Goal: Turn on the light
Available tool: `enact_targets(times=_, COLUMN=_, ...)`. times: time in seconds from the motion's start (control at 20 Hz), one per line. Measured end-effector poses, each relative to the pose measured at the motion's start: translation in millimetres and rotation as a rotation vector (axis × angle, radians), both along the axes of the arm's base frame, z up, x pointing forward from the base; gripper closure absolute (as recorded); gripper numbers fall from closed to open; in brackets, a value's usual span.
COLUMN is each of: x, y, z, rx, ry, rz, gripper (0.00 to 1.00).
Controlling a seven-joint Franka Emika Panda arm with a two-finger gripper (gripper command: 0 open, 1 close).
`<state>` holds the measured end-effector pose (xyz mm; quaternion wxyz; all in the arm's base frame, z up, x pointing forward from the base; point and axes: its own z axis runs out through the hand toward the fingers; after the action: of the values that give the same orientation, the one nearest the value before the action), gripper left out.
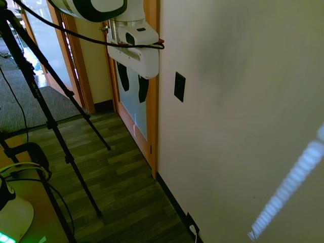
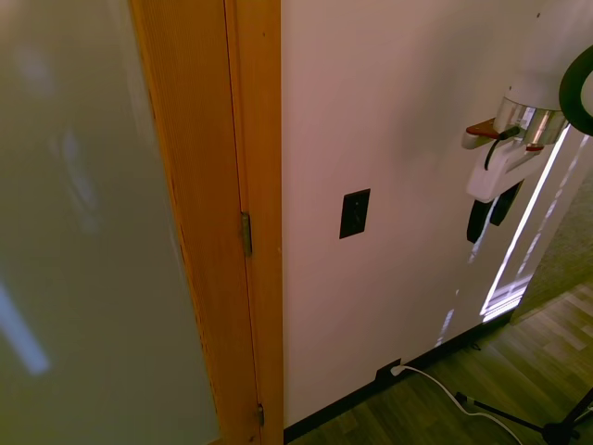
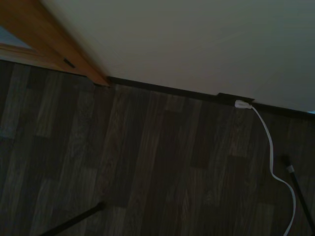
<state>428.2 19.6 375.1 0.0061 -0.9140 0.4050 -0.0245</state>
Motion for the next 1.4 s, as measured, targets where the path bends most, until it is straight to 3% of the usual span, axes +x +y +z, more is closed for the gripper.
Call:
enact_targets(times=0.15, x=1, y=0, z=-1, rx=0.0, ry=0.0, rz=-0.011, gripper=0.0)
enact_targets(times=0.4, x=26, y=13, z=0, rx=-0.009, ry=-0.116, rz=-0.143, gripper=0.0)
enact_targets(times=0.55, x=48, y=34, z=-11, rx=0.004, ry=-0.181, rz=-0.183, gripper=0.0)
enact_targets(times=0.7, x=67, y=49, z=-28, rx=-0.035, ry=-0.278, rz=-0.193, gripper=0.0)
enact_targets(times=0.9, x=98, y=63, z=-52, rx=-0.064, ry=-0.36, rz=-0.181, gripper=0.0)
enact_targets(times=1.2, x=144, y=70, z=-81, rx=-0.06, ry=-0.386, rz=-0.181, gripper=0.0)
enact_targets(times=1.25, x=151, y=69, z=-85, rx=-0.057, ry=-0.388, rz=-0.188, gripper=1.0)
enact_targets(times=1.4, x=168, y=64, z=-92, rx=-0.061, ry=-0.416, rz=-0.203, gripper=1.0)
